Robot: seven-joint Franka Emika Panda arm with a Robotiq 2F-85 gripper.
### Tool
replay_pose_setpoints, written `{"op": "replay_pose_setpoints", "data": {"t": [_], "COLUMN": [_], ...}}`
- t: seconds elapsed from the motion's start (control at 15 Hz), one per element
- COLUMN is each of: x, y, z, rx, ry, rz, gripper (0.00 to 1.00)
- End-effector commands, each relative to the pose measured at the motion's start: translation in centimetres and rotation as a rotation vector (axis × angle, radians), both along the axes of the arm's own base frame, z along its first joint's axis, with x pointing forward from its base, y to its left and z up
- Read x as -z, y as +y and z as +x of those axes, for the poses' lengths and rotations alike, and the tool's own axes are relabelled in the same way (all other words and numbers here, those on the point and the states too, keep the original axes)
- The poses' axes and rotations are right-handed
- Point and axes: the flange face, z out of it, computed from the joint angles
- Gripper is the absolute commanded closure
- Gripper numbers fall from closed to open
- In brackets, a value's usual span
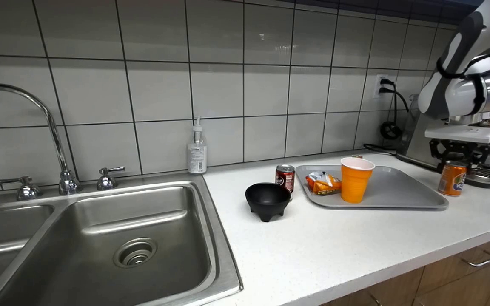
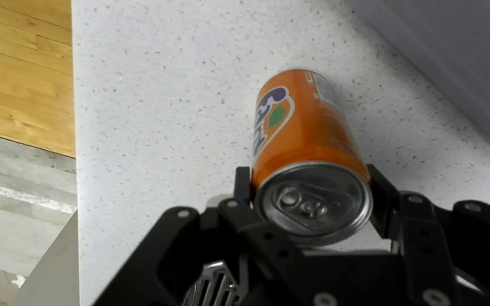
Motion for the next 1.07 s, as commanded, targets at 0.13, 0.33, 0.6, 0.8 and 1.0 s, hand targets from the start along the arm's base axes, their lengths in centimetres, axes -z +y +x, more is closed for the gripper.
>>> {"op": "replay_pose_setpoints", "data": {"t": [0.13, 0.33, 0.6, 0.8, 1.0], "x": [-2.2, -3.1, -4.3, -5.0, -5.6], "y": [0.8, 1.3, 2.3, 3.4, 5.0], "z": [0.7, 1.0, 1.6, 2.2, 3.0], "rx": [0.003, -0.002, -0.012, -0.038, -0.078], "ry": [-0.014, -0.025, -0.044, -0.052, -0.051], "rz": [-0.028, -0.046, -0.068, -0.085, -0.098], "gripper": [0.61, 0.61, 0.61, 0.61, 0.61]}}
